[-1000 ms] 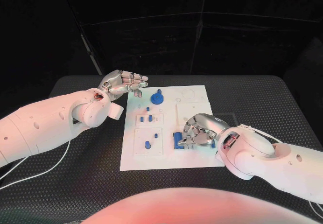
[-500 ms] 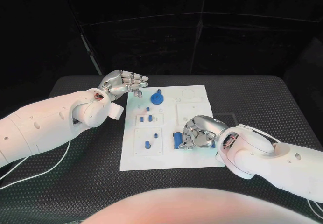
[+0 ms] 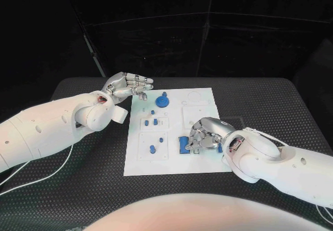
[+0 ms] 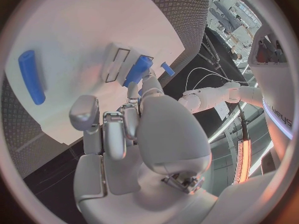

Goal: Assemble the parts on the task board

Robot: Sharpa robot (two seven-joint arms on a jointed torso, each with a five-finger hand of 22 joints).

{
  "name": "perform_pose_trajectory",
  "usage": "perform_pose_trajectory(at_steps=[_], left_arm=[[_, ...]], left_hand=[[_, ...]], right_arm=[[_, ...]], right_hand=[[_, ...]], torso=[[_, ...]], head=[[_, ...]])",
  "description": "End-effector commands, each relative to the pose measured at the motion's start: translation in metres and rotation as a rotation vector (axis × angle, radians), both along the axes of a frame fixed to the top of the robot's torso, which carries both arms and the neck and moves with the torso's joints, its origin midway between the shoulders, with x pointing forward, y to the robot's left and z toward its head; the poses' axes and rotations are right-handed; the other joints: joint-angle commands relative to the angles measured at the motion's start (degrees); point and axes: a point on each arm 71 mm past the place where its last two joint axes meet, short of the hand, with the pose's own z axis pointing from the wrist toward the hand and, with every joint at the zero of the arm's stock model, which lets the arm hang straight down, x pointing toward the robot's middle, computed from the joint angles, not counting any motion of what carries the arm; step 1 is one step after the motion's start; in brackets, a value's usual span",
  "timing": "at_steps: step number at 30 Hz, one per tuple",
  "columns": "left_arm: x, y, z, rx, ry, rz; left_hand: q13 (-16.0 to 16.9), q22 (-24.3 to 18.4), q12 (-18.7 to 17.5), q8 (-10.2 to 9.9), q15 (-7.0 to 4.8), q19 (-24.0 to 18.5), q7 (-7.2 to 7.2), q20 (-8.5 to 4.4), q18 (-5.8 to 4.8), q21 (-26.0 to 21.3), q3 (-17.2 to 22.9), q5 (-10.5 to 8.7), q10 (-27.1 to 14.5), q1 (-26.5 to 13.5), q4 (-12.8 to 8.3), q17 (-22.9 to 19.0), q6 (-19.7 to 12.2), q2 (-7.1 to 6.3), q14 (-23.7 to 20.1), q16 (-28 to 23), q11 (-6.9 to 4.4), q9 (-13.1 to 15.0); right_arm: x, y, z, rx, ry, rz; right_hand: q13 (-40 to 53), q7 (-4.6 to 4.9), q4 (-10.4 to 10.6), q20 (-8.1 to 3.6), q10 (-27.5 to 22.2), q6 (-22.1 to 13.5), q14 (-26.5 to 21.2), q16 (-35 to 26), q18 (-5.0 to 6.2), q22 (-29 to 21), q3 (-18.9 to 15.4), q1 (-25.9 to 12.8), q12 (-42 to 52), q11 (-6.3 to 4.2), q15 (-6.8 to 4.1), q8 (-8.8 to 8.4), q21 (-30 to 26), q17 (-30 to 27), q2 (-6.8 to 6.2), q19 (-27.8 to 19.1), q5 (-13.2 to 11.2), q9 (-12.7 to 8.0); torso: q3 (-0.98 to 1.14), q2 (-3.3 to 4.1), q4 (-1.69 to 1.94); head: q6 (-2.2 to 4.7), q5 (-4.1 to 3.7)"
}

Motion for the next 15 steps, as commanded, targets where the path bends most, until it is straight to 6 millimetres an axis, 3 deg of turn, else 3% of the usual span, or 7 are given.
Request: perform_pose_trajectory(at_steps=[1, 8, 15], left_arm=[[0.0, -0.001, 0.001, -0.009, -0.003, -0.008], [0.0, -0.001, 0.001, -0.009, -0.003, -0.008], [0.0, 0.001, 0.001, -0.007, -0.002, -0.004]], left_hand=[[0.05, -0.08, 0.31, 0.04, -0.09, -0.24, 0.02, 0.06, 0.76, -0.18, 0.03, -0.17, -0.42, -0.08, -0.22, -0.06, -0.51, 0.54, -0.3, -0.19, 0.07, -0.03], [0.05, -0.08, 0.31, 0.04, -0.09, -0.24, 0.02, 0.06, 0.76, -0.18, 0.03, -0.17, -0.42, -0.08, -0.22, -0.06, -0.51, 0.54, -0.3, -0.19, 0.07, -0.03], [0.05, -0.08, 0.31, 0.04, -0.09, -0.24, 0.02, 0.06, 0.76, -0.18, 0.03, -0.17, -0.42, -0.08, -0.22, -0.06, -0.51, 0.54, -0.3, -0.19, 0.07, -0.03]], right_arm=[[0.002, -0.002, 0.004, 0.015, -0.044, -0.03], [0.0, -0.009, 0.004, 0.019, -0.029, -0.03], [-0.006, -0.04, 0.009, 0.04, -0.01, -0.087]], right_hand=[[-0.54, 0.03, 0.19, -0.27, 0.84, 0.44, 4.89, 0.31, -0.68, 0.06, -0.3, -0.46, 0.19, -0.56, -0.4, 0.38, 0.38, 9.09, 0.48, 0.2, 0.25, 0.08], [-1.52, 0.35, 0.32, -0.26, 0.15, -0.54, 4.78, 0.08, -0.55, -0.8, -1.16, -0.87, -0.95, -0.33, -0.29, 0.04, -0.14, 8.63, -0.15, -0.31, 0.2, -0.05], [-8.59, 2.84, 2.05, 1.01, -4.57, -5.81, 4.56, -0.46, -0.26, -2.9, -3.03, -2.84, -8.96, 1.75, 1.4, -4.24, -1.54, 7.71, -0.44, -1.55, 1.39, -2.02]], torso=[[0.04, -0.06, -0.08], [0.05, -0.07, -0.09], [0.06, -0.11, -0.27]], head=[[0.0, 0.09], [0.0, -0.15], [0.0, -0.83]])
